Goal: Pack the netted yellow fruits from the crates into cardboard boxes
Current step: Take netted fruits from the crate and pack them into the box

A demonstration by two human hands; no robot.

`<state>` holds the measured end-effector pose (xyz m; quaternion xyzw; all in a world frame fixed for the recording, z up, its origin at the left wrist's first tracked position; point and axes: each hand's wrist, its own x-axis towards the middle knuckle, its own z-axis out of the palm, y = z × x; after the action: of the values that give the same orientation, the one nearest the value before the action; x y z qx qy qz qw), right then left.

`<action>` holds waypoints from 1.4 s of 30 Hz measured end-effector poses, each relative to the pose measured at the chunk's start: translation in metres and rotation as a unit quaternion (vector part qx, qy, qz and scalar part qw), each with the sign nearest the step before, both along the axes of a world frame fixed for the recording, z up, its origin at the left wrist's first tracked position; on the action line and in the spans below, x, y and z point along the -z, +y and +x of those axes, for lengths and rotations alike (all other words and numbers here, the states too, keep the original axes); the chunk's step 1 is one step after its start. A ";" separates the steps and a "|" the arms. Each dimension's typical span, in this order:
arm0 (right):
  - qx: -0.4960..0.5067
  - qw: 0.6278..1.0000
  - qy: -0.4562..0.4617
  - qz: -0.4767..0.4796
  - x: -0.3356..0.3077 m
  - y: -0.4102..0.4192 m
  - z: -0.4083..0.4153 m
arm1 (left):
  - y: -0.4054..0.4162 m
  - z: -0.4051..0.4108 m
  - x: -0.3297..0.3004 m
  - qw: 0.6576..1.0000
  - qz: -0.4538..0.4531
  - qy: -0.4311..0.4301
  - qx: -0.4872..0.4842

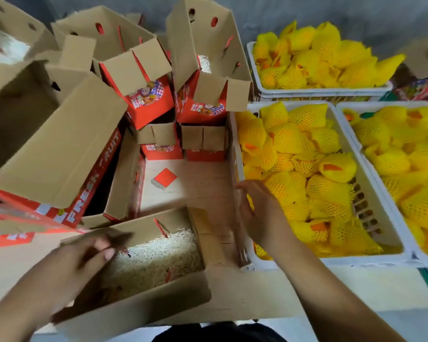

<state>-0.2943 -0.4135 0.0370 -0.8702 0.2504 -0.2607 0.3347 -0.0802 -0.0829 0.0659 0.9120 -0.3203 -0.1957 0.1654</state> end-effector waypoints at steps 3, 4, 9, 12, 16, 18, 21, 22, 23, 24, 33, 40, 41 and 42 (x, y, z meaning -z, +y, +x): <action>0.045 0.984 0.154 -0.077 0.009 -0.057 -0.010 | -0.074 -0.033 -0.003 0.991 -0.118 0.041 0.054; 0.037 0.965 0.247 -0.083 0.012 -0.073 -0.014 | -0.097 -0.044 -0.003 0.987 -0.135 0.067 0.064; 0.065 0.868 0.482 -0.102 0.038 -0.099 -0.027 | -0.185 -0.093 0.018 0.978 -0.147 0.098 0.108; 0.114 0.885 0.432 -0.129 0.040 -0.100 -0.033 | -0.214 -0.112 0.026 0.966 -0.201 0.105 0.125; 0.171 0.933 0.317 -0.011 0.028 -0.098 -0.047 | -0.247 -0.135 0.024 0.941 -0.301 0.105 0.110; 0.184 0.954 0.166 0.167 0.010 -0.089 -0.057 | -0.268 -0.145 0.023 0.926 -0.339 0.139 0.087; 0.126 0.935 -0.056 0.327 -0.022 -0.066 -0.063 | -0.299 -0.158 0.012 0.883 -0.348 0.313 0.035; 0.096 0.930 -0.068 0.348 -0.030 -0.061 -0.066 | -0.307 -0.161 0.008 0.859 -0.344 0.380 0.015; 0.052 0.920 -0.067 0.383 -0.037 -0.059 -0.068 | -0.312 -0.161 0.008 0.837 -0.337 0.431 -0.003; 0.001 0.901 -0.055 0.430 -0.044 -0.060 -0.071 | -0.316 -0.161 0.012 0.820 -0.331 0.467 -0.015; 0.172 0.898 0.393 -0.096 -0.014 -0.187 -0.102 | -0.314 -0.165 0.031 0.818 -0.323 0.473 -0.057; 0.221 0.823 0.453 -0.260 0.014 -0.210 -0.093 | -0.310 -0.161 0.025 0.742 -0.372 0.539 -0.141; 0.227 0.829 0.443 -0.257 0.015 -0.214 -0.097 | -0.308 -0.159 0.025 0.739 -0.372 0.540 -0.155; 0.234 0.840 0.426 -0.241 0.013 -0.216 -0.101 | -0.305 -0.156 0.026 0.745 -0.372 0.533 -0.149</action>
<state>-0.3954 -0.6296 0.0238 -0.8641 0.4938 0.0133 -0.0966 -0.2366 -0.3881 0.0399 0.5613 -0.0879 -0.4885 0.6623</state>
